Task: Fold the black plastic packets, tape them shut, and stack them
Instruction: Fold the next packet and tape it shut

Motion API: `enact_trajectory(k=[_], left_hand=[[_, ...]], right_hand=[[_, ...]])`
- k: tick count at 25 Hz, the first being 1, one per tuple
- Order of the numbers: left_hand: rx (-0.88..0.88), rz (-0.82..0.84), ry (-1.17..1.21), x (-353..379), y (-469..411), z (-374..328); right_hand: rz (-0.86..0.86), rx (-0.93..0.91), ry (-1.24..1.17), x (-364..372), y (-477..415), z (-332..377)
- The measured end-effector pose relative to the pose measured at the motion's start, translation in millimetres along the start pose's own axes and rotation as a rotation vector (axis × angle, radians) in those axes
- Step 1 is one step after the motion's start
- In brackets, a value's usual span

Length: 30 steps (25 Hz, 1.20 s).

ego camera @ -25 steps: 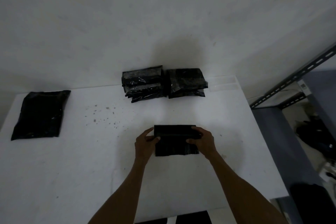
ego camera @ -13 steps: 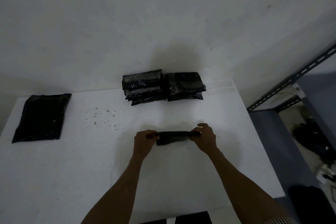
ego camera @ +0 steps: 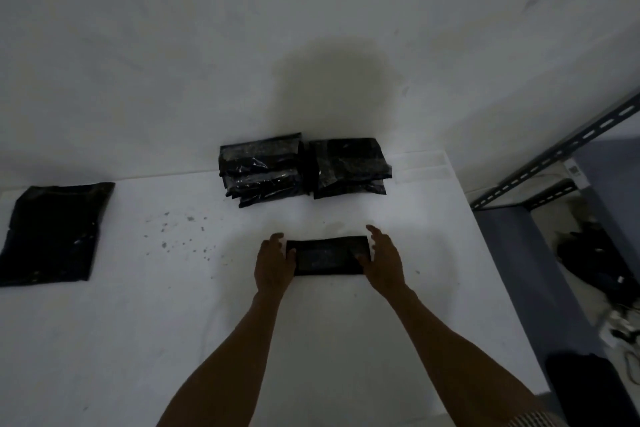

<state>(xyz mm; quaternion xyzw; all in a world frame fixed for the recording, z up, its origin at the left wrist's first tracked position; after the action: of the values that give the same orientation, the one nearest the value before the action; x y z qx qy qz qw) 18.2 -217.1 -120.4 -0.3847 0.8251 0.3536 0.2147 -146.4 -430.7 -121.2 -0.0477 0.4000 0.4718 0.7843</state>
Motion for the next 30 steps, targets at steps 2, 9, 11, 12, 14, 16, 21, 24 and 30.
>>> enact_trajectory(k=[2, 9, 11, 12, 14, 16, 21, 24, 30], left_hand=[[0.165, -0.056, -0.103, 8.3, 6.7, -11.7], [0.35, 0.052, -0.408, 28.3, 14.1, -4.2], [0.315, 0.085, -0.408, 27.7, 13.4, -0.1], [0.292, 0.104, -0.355, 26.7, 13.3, 1.6], [0.241, 0.107, -0.212, 22.6, 13.8, 4.3], [0.234, 0.068, -0.108, 18.1, 13.7, 5.0], [0.236, -0.036, -0.032, 11.0, 6.1, 1.6], [0.18, -0.024, -0.027, 10.7, 0.7, 3.6], [0.365, -0.06, -0.23, 16.4, 12.5, -7.1]], right_hand=[[-0.04, -0.147, 0.277, 10.3, 14.8, 14.9], [0.214, -0.383, 0.582, 67.8, 41.9, 15.6], [0.162, -0.428, 0.588, 63.1, 46.1, 20.2], [0.107, -0.437, 0.559, 57.2, 47.6, 24.1], [-0.057, -0.255, 0.372, 38.3, 45.4, 18.6], [-0.209, 0.062, 0.045, 23.8, 43.6, -2.9], [-0.3, 0.217, -0.192, 5.6, 36.3, -8.5], [-0.283, 0.221, -0.175, 3.7, 35.5, -6.6], [-0.226, -0.249, 0.407, 25.7, 36.9, 29.4]])
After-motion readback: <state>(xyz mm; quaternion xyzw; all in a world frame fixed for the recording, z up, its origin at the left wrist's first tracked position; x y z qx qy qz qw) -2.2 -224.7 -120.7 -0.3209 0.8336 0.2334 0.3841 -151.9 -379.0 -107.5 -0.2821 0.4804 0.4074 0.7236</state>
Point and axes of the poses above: each hand's wrist, its own y-axis away from the middle knuckle, its own x-axis out of the palm, z = x × y, the point moved 7 cm from there along -y, towards the middle knuckle, and after that the axes turned 10 degrees about z, right-handed, at the moved point
